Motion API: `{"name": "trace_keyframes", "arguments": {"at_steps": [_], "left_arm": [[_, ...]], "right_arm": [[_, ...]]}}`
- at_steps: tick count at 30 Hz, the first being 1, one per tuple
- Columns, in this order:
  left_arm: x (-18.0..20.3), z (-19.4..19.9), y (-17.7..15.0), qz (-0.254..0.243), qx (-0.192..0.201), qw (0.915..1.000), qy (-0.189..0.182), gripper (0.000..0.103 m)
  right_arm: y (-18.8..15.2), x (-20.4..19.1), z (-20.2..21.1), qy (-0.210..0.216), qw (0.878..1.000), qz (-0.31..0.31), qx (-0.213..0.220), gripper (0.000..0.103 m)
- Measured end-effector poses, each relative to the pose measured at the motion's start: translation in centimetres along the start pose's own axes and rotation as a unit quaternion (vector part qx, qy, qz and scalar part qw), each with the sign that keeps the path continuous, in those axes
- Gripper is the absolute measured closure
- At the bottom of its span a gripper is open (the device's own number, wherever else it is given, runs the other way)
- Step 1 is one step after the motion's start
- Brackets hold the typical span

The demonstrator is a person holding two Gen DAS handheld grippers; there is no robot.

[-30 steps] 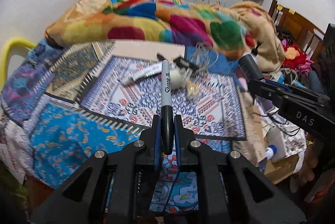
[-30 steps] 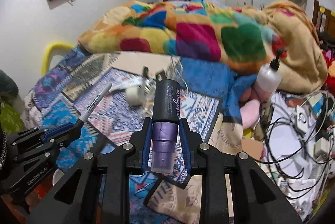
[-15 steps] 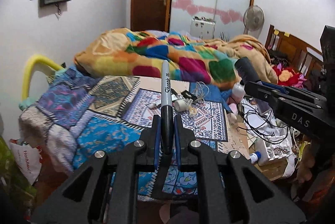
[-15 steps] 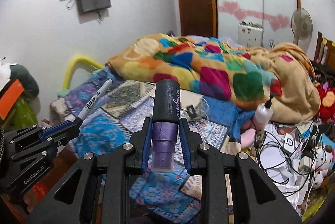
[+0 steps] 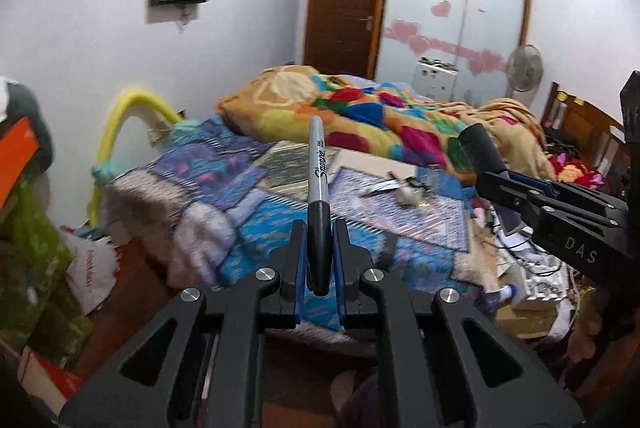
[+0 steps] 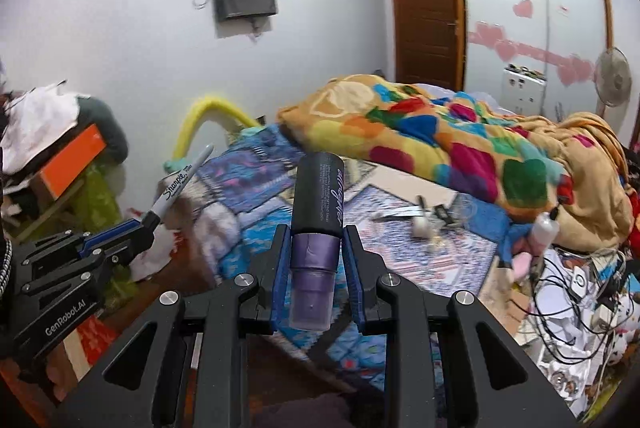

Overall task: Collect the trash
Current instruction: 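Carry both markers over the white bin beside the bed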

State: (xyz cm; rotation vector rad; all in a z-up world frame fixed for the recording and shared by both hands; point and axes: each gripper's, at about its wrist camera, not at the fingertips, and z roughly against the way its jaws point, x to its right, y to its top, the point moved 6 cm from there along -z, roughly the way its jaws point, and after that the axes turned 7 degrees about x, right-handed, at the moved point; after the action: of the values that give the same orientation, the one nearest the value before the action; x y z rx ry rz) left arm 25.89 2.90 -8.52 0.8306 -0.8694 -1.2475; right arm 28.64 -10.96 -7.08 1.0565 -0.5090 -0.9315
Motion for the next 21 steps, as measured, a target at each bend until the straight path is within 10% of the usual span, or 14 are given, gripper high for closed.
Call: {"name": "trace_keyframes", "arguments": {"at_steps": [21], "left_arm": [[-18.1, -1.0, -11.3, 0.07, -0.104, 0.9805, 0.151, 0.092]], "right_arm": [[-6.7, -15.8, -9.4, 0.139, 0.98, 0.078, -0.123, 0.079]]}}
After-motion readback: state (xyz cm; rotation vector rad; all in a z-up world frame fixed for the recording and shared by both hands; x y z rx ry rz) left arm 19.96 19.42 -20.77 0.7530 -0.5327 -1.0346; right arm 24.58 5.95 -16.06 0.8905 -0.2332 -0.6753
